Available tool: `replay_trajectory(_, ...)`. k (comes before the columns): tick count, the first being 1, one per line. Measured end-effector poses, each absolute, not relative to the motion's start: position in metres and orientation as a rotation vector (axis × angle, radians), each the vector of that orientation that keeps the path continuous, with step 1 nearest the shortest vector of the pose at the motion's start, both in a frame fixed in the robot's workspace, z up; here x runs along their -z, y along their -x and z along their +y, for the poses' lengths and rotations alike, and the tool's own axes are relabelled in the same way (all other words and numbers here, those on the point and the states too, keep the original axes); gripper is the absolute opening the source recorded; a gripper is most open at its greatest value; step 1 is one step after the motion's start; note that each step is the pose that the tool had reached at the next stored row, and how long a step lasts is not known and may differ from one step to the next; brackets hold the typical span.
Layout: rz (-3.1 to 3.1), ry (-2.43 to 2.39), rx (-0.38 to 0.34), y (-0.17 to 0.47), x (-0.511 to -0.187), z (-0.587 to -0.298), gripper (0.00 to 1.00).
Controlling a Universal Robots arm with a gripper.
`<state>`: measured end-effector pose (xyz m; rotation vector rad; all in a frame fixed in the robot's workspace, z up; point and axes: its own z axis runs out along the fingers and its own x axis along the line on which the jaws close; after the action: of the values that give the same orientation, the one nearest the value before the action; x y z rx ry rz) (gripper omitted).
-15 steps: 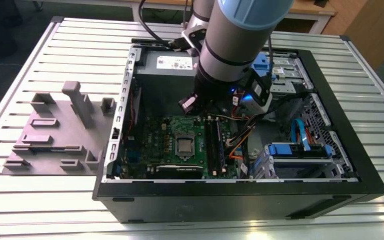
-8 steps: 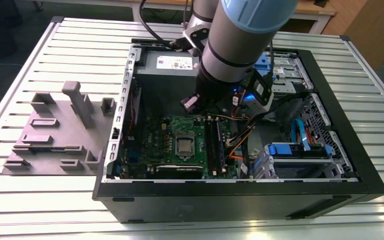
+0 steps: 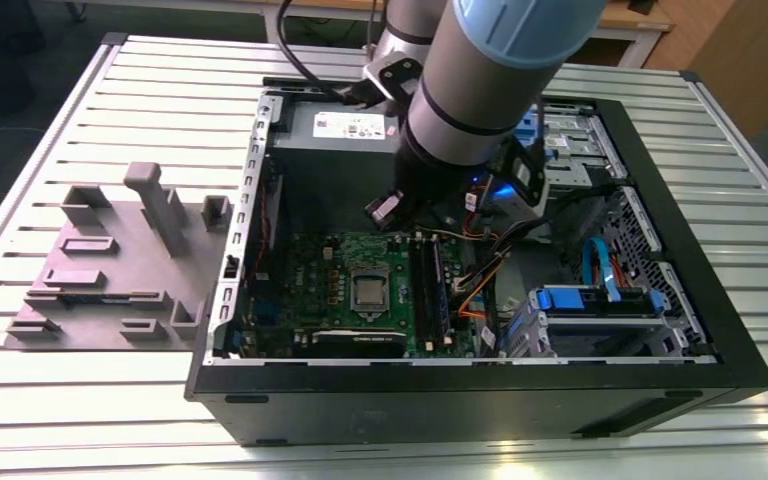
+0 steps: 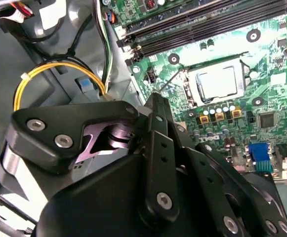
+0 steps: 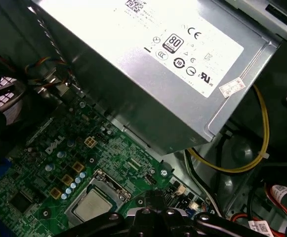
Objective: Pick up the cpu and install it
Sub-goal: 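Install the first cpu locking lever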
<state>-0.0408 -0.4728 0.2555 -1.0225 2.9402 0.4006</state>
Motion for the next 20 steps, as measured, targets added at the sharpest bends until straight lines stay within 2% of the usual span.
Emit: replay_trajectory(20,2.93,1.058,-0.404,0.038,-0.243,-0.459,0.1)
